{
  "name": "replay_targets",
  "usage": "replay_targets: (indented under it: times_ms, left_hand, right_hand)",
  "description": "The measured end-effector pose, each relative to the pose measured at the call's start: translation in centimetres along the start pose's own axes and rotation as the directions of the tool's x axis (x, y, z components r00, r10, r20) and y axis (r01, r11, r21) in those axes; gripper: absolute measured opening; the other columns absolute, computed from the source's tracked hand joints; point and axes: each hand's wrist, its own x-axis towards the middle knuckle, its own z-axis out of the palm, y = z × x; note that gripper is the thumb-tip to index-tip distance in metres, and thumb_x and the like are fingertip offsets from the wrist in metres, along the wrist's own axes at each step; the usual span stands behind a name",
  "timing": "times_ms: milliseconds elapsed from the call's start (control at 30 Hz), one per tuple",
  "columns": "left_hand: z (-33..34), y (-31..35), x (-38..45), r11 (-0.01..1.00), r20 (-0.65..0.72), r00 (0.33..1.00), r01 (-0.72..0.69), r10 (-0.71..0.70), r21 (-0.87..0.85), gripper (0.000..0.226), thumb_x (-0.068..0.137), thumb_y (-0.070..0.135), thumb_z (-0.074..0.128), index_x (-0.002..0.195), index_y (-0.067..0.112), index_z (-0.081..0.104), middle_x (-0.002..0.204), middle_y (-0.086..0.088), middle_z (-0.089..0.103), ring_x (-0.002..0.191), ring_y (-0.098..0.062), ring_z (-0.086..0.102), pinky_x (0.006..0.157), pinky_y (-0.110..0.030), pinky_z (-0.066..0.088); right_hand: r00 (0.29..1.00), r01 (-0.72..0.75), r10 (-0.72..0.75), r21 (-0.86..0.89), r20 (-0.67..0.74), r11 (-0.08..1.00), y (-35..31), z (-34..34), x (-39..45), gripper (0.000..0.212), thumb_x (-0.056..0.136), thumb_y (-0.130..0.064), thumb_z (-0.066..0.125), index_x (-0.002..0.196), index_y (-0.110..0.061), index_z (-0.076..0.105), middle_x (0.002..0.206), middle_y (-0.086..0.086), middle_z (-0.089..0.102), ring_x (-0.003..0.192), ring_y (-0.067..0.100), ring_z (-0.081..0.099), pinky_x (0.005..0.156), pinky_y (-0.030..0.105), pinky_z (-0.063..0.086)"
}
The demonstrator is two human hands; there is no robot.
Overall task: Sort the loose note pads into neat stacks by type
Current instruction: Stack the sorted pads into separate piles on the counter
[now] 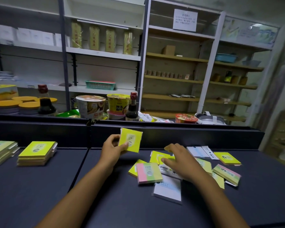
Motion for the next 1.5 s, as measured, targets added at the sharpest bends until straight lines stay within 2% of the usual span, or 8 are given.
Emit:
replay_targets:
  times_ms: [133, 333, 533, 733, 867, 1067, 1333, 1500]
  left_hand:
    - [0.1, 0.9, -0.4, 0.974, 0.038, 0.998, 0.051, -0.044, -0.222, 0.027, 0.086, 0.003, 0.070, 0.110, 0.012, 0.059, 0.101, -0.009, 0.073, 0.091, -0.020, 0.072, 0.068, -0.026, 0.060]
    - [0.2, 1.5, -0.6, 0.968, 0.038, 0.999, -0.017, 0.027, -0.250, 0.026, 0.087, 0.005, 0.070, 0.109, 0.015, 0.060, 0.101, -0.005, 0.075, 0.092, -0.018, 0.073, 0.072, -0.028, 0.060]
    - [0.1, 1.6, -0.7, 0.967, 0.025, 1.000, -0.006, 0.013, -0.255, 0.027, 0.087, 0.004, 0.069, 0.111, 0.013, 0.058, 0.101, -0.006, 0.074, 0.091, -0.019, 0.073, 0.066, -0.028, 0.060]
    - [0.0, 1.7, -0.9, 0.966, 0.011, 1.000, 0.008, -0.005, -0.260, 0.028, 0.088, 0.004, 0.068, 0.111, 0.015, 0.057, 0.102, -0.005, 0.073, 0.089, -0.016, 0.073, 0.065, -0.026, 0.059]
    - [0.0, 2.6, -1.6, 0.957, 0.014, 1.000, 0.014, -0.011, -0.289, 0.028, 0.088, 0.000, 0.066, 0.112, 0.009, 0.054, 0.102, -0.011, 0.071, 0.087, -0.019, 0.072, 0.065, -0.026, 0.060]
    - [-3.2, 5.1, -3.4, 0.917, -0.048, 0.998, 0.025, -0.048, -0.399, 0.030, 0.090, 0.002, 0.065, 0.118, 0.008, 0.056, 0.107, -0.012, 0.073, 0.093, -0.025, 0.073, 0.066, -0.027, 0.061]
    - [-12.0, 6.1, -8.7, 0.934, -0.140, 0.990, -0.043, -0.008, -0.356, 0.035, 0.090, -0.008, 0.058, 0.118, 0.014, 0.058, 0.100, -0.009, 0.075, 0.089, -0.022, 0.074, 0.067, -0.025, 0.061]
    - [-18.8, 6.6, -10.6, 0.942, -0.160, 0.987, -0.076, 0.024, -0.326, 0.042, 0.089, -0.014, 0.054, 0.107, 0.024, 0.060, 0.089, -0.001, 0.078, 0.084, -0.018, 0.075, 0.066, -0.024, 0.061]
  right_hand:
    - [0.989, 0.057, -0.067, 0.072, 0.134, 0.996, -0.8, 0.0, 0.1, 0.051, 0.087, -0.049, 0.066, 0.132, -0.028, 0.051, 0.130, -0.010, 0.051, 0.126, 0.009, 0.042, 0.106, 0.033, 0.039]
    - [0.933, 0.070, -0.086, 0.058, 0.349, 0.996, -1.2, -0.2, 0.2, 0.073, 0.072, -0.059, 0.078, 0.135, -0.035, 0.049, 0.134, -0.013, 0.044, 0.128, 0.007, 0.036, 0.105, 0.027, 0.035]
    - [0.921, 0.078, -0.071, -0.002, 0.383, 0.997, -1.6, 0.3, 0.3, 0.078, 0.067, -0.060, 0.081, 0.134, -0.037, 0.049, 0.129, -0.011, 0.042, 0.126, 0.010, 0.032, 0.106, 0.030, 0.033]
    - [0.960, 0.088, -0.114, 0.112, 0.255, 0.990, -2.3, 0.5, -0.2, 0.069, 0.062, -0.052, 0.086, 0.117, -0.037, 0.048, 0.120, -0.014, 0.043, 0.115, 0.006, 0.038, 0.092, 0.024, 0.037]
    - [0.993, 0.024, -0.065, 0.373, 0.098, 0.927, -3.7, 0.6, -1.3, 0.069, 0.062, -0.034, 0.091, 0.114, -0.034, 0.047, 0.117, -0.012, 0.055, 0.106, 0.006, 0.054, 0.082, 0.023, 0.052]
    - [0.998, -0.023, 0.068, 0.853, -0.015, 0.522, -5.9, 1.7, -2.8, 0.073, 0.066, 0.002, 0.087, 0.119, -0.029, 0.048, 0.113, 0.011, 0.067, 0.093, 0.022, 0.074, 0.068, 0.029, 0.059]
    - [0.979, 0.089, 0.131, 0.905, -0.156, 0.416, -12.3, 4.3, -4.4, 0.080, 0.081, 0.007, 0.073, 0.133, -0.048, 0.047, 0.111, -0.005, 0.072, 0.102, 0.014, 0.071, 0.073, 0.031, 0.060]
    - [0.957, 0.142, 0.176, 0.900, -0.231, 0.412, -17.7, 6.4, -5.6, 0.081, 0.083, 0.013, 0.067, 0.138, -0.042, 0.045, 0.108, 0.006, 0.071, 0.101, 0.015, 0.071, 0.080, 0.024, 0.057]
